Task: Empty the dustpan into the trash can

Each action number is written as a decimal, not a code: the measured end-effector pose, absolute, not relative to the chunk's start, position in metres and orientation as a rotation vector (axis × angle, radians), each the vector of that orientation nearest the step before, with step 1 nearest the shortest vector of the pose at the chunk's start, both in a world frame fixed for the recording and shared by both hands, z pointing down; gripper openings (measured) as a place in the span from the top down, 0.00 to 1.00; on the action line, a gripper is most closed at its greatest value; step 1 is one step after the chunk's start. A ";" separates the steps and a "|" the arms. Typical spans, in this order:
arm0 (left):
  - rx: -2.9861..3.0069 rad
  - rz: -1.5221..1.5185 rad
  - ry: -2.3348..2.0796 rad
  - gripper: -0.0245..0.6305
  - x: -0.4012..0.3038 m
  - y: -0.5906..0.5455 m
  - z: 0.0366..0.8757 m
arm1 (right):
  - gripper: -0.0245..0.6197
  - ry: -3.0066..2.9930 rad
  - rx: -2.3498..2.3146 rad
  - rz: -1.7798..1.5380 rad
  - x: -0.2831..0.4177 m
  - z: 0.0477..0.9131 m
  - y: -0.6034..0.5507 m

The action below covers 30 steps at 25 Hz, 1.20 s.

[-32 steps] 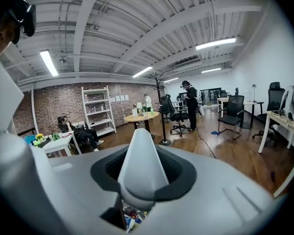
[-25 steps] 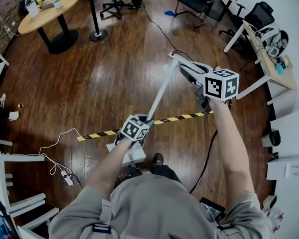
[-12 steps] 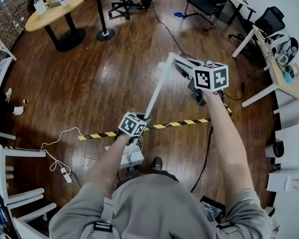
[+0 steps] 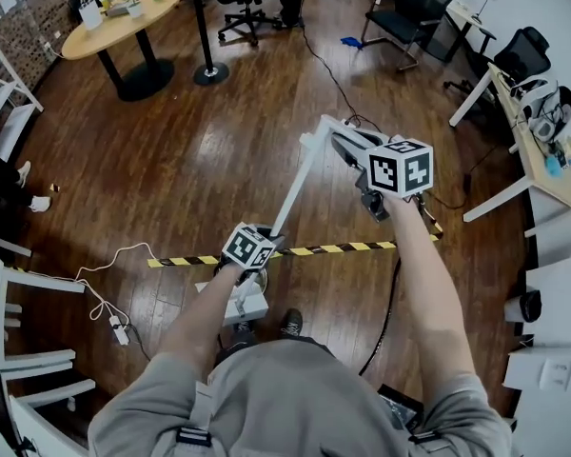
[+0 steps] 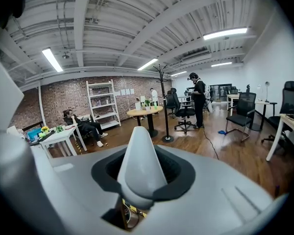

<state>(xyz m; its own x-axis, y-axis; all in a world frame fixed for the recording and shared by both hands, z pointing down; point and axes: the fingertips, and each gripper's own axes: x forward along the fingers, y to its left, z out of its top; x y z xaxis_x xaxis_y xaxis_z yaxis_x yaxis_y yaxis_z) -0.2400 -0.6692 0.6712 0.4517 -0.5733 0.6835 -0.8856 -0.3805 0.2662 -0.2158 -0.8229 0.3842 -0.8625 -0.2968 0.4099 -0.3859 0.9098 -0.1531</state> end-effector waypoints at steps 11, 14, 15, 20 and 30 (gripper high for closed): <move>2.140 0.640 -1.280 0.85 -0.237 -0.603 0.643 | 0.81 -2.824 0.326 0.099 -0.218 0.330 -0.707; 2.168 0.623 -1.301 0.85 -0.239 -0.569 0.636 | 0.82 -2.845 0.300 0.001 -0.221 0.315 -0.653; 2.174 0.611 -1.315 0.85 -0.240 -0.557 0.632 | 0.82 -2.851 0.296 -0.034 -0.222 0.310 -0.634; 2.240 0.569 -1.335 0.84 -0.232 -0.503 0.620 | 0.82 -2.859 0.329 -0.174 -0.216 0.288 -0.544; 2.370 0.444 -1.293 0.82 -0.167 -0.445 0.584 | 0.82 -2.848 0.624 -0.177 -0.126 0.255 -0.465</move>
<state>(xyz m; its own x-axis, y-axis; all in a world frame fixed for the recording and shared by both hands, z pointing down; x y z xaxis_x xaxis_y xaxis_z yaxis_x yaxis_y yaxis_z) -0.1672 -0.4453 0.5845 0.5211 -0.7214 0.4562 -0.8495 -0.4902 0.1952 -0.1263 -0.4654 0.2554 -0.8858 -0.4244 0.1876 -0.3980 0.9028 0.1632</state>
